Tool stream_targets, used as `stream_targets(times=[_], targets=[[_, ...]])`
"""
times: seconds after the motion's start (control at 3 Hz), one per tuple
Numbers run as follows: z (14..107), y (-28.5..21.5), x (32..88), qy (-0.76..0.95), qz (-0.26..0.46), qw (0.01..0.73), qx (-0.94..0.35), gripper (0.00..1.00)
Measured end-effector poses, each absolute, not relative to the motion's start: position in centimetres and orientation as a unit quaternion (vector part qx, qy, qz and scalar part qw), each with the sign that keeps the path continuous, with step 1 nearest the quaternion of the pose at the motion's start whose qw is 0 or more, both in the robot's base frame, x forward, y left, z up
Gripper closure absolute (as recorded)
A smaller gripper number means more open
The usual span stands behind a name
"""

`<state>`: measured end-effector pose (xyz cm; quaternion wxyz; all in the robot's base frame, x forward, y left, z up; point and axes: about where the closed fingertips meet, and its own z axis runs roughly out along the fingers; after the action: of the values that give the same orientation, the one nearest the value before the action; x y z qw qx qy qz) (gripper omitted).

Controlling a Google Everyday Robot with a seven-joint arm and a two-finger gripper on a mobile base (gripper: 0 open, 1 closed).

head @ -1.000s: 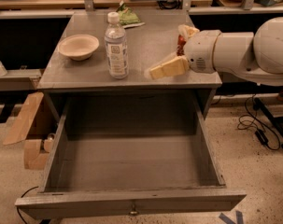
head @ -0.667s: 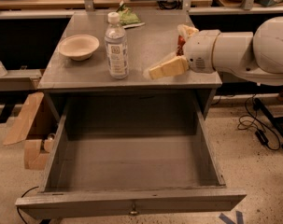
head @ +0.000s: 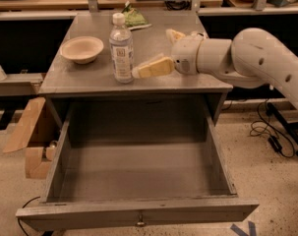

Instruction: Place blue plastic bottle into top drawer

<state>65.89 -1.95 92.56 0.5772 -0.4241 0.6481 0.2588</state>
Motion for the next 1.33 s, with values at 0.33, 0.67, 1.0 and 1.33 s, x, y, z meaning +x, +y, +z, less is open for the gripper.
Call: stream_targets(times=[0.33,0.67,1.0,1.33], targets=[[91.6,0.2,67.4,0.642,0.279,0.574,-0.424,0.00],[91.1,2.2,68.7,0.634,0.294,0.574,-0.426,0.00],[91.1,4.3,70.3,0.617,0.310,0.582,-0.429,0.01],[91.7,5.5,70.9,0.605,0.323,0.588,-0.430,0.24]])
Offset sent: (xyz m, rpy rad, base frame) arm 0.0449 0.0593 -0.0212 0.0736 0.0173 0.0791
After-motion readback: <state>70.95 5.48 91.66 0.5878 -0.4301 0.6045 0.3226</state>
